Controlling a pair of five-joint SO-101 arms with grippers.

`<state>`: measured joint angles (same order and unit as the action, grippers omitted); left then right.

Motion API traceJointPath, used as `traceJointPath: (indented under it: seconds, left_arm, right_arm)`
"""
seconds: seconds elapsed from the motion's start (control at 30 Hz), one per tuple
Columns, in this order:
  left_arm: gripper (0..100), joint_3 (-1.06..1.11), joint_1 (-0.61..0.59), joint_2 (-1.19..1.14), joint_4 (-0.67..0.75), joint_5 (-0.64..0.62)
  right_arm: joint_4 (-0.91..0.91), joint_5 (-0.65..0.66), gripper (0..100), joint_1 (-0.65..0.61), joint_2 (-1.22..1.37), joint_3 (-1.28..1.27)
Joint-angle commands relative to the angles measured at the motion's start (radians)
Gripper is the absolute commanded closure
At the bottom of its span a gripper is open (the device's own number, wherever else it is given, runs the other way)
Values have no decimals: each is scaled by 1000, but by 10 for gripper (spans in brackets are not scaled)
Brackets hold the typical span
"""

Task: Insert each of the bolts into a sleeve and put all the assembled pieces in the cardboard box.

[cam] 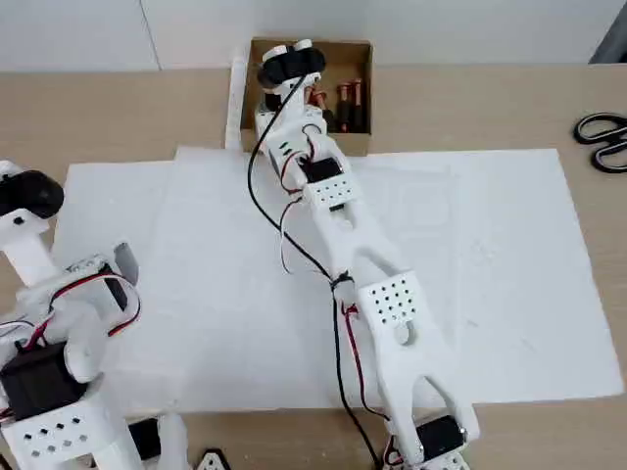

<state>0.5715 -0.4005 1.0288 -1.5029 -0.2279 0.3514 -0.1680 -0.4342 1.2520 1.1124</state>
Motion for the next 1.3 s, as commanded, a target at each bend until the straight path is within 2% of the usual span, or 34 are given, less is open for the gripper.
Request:
traceJointPath:
  seconds: [0.0, 0.2, 0.43, 0.53, 0.8, 1.0, 1.27]
  left_arm:
    - [805, -2, -3, 11, 2, 9]
    - [805, -4, -3, 11, 2, 9]
    - [805, -8, 0, 11, 2, 9]
    - [805, -24, 52, 11, -3, 9]
    - [805, -171, 150, 11, -110, 11]
    - [805, -200, 155, 20, -132, 11]
    - [802, -205, 155, 279, -129, 12]
  right_arm:
    - [-22, -3, 762, 18, -12, 117]
    - [21, -3, 786, 25, -10, 193]
    - [369, -3, 786, 64, -12, 559]
    - [504, -3, 786, 94, -48, 569]
    - [1004, -5, 785, 145, -486, 571]
    - [1308, -5, 784, 139, -816, 571]
    - [1337, -3, 786, 131, -1302, 568]
